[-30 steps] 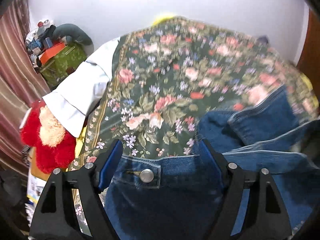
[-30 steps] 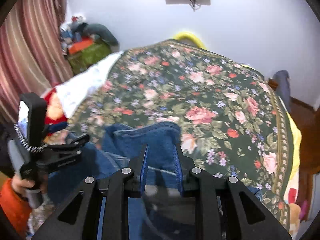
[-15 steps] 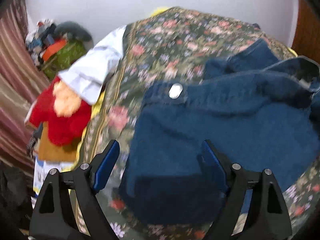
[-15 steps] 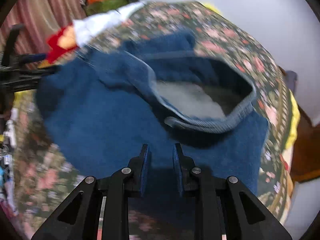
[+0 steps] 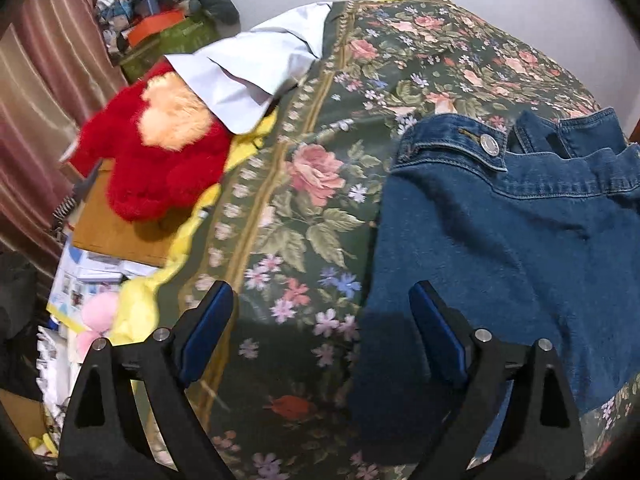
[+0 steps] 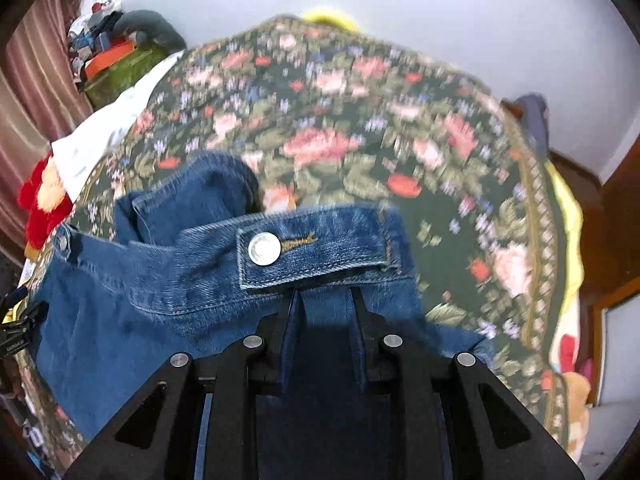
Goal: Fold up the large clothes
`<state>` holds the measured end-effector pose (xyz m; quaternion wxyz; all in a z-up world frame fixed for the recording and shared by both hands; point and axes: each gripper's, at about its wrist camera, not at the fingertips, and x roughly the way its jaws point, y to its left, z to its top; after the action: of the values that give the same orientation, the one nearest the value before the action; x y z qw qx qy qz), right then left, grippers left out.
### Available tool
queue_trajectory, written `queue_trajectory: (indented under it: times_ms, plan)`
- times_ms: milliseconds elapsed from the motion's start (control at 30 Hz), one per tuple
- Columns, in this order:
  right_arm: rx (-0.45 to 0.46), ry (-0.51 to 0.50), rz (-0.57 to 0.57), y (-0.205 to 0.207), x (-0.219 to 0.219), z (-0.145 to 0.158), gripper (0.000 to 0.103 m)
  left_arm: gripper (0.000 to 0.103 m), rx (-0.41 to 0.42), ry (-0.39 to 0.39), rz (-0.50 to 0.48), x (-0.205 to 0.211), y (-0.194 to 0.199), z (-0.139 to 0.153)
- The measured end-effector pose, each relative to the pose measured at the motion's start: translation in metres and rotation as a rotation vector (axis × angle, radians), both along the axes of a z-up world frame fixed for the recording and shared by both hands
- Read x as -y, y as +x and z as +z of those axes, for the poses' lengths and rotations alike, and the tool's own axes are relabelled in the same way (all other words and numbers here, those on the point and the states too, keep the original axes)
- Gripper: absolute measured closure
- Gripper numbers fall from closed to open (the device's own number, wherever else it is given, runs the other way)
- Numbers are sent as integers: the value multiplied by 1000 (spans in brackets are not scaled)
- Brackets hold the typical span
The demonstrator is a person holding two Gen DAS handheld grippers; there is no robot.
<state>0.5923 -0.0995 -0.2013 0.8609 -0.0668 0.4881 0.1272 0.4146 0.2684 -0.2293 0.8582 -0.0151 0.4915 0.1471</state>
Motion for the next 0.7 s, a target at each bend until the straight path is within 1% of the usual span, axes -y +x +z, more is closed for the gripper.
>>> queue_trajectory:
  times_ms: [67, 133, 233, 300, 367, 433, 500, 533, 567, 600, 667, 700]
  plan:
    - [45, -8, 26, -14, -6, 13, 83, 12, 17, 51, -17, 7, -5, 12]
    - [45, 1, 86, -33, -15, 21, 83, 12, 53, 72, -54, 17, -12, 28]
    - [40, -4, 201, -66, -39, 27, 83, 12, 101, 39, -132, 41, -17, 45]
    - [13, 1, 279, -86, -60, 24, 83, 12, 109, 2, -191, 60, -17, 48]
    - [-43, 23, 334, -101, -80, 13, 83, 12, 94, -28, -247, 82, -15, 42]
    - [-95, 40, 368, -110, -96, -2, 83, 12, 56, -35, -283, 101, -10, 26]
    - [-165, 13, 398, -118, -114, -27, 83, 12, 7, -22, -298, 111, -5, 6]
    - [-191, -30, 405, -122, -120, -42, 83, 12, -22, -6, -300, 113, -5, -6]
    - [-183, -67, 411, -125, -123, -51, 83, 11, -37, 56, -299, 116, -7, -19]
    - [-155, -80, 428, -129, -124, -53, 83, 10, -28, 101, -304, 119, -12, -25]
    - [-97, -91, 476, -138, -119, -51, 83, 10, 17, 161, -332, 125, -27, -29]
    - [-94, -99, 481, -140, -115, -49, 81, 10, 23, 183, -341, 127, -32, -29]
